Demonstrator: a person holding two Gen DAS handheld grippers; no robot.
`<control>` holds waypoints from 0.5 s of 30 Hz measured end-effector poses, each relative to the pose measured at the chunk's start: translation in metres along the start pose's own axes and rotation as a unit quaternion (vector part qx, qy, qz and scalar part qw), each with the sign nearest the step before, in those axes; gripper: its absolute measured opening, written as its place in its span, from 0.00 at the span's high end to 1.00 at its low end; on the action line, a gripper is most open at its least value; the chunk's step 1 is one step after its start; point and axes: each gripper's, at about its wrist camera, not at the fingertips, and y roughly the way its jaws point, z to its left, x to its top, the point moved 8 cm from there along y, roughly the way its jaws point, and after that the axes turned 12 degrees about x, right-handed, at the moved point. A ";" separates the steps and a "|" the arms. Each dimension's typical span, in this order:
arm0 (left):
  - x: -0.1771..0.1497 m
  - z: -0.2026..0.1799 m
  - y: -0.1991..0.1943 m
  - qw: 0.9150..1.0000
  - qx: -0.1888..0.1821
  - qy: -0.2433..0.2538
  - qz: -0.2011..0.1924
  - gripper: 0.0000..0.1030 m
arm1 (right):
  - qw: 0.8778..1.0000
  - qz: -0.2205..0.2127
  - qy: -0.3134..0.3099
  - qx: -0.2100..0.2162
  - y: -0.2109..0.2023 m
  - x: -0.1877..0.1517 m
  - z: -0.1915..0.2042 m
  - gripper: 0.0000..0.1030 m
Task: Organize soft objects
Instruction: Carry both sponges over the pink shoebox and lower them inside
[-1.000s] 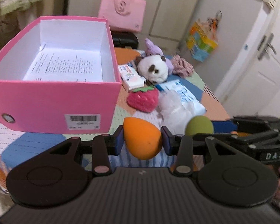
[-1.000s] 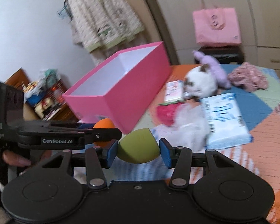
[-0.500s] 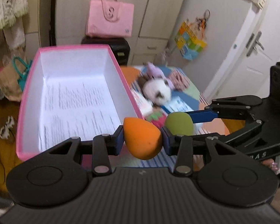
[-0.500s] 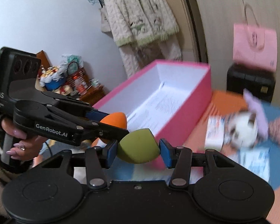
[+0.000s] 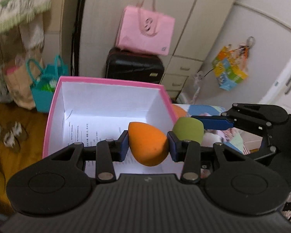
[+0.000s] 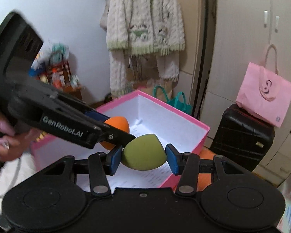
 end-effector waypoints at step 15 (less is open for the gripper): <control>0.006 0.029 0.102 0.994 0.065 -0.052 0.071 0.61 | 0.989 0.126 -0.068 -0.023 0.095 0.003 -0.039 0.46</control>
